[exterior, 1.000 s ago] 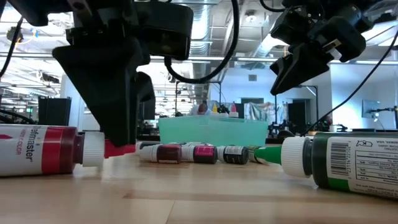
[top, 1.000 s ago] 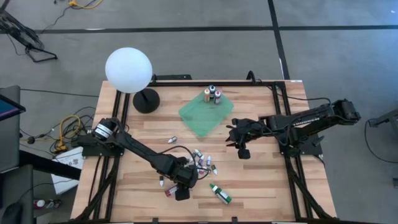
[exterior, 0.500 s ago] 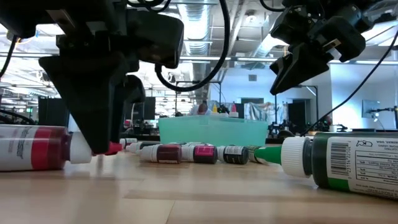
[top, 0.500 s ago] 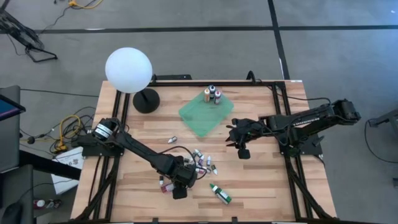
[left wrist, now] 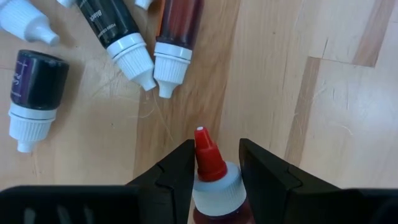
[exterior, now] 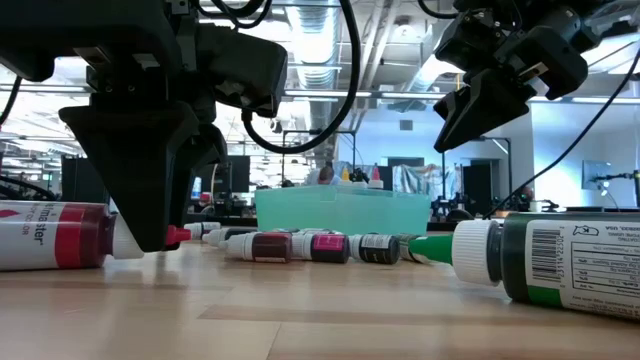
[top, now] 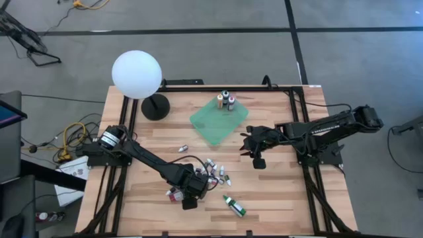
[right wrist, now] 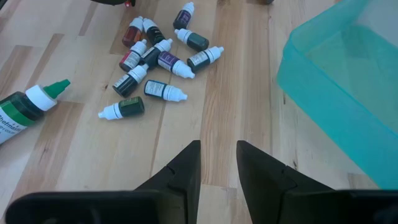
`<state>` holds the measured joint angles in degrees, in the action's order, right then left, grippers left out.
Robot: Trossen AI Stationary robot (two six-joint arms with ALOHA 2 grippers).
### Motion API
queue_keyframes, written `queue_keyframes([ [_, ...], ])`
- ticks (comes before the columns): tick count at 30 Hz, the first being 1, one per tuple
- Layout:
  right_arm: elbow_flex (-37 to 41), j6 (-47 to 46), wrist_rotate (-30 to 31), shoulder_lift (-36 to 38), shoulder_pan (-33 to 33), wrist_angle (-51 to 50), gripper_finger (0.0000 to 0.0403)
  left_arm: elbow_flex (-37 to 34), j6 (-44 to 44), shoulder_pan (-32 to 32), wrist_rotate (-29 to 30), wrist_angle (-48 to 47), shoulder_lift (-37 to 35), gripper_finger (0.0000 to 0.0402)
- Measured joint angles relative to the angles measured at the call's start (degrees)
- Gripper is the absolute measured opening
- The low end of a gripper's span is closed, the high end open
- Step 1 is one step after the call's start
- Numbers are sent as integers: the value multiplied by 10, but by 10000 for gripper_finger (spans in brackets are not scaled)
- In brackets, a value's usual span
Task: Pick & Place food coloring
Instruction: Put the bottom red food coloring bottle into the green bin
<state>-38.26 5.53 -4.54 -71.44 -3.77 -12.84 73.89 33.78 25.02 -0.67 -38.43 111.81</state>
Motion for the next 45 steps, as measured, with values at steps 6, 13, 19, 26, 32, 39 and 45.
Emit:
queue_keyframes([
  [6,0,0,0,0,0,0,95,0,0,0,0,-7,0,107],
  [13,0,0,0,0,0,0,95,0,0,0,1,-7,0,59],
  [19,0,0,0,0,0,0,95,0,-1,0,0,-7,0,45],
  [26,0,0,0,0,0,0,95,0,-1,0,0,-9,0,46],
  [32,0,0,0,0,0,0,95,16,-12,0,21,-13,0,41],
  [39,0,0,0,0,0,0,95,50,-45,0,51,-13,0,42],
  [45,0,0,0,0,0,0,95,87,-83,0,96,-10,-3,42],
])
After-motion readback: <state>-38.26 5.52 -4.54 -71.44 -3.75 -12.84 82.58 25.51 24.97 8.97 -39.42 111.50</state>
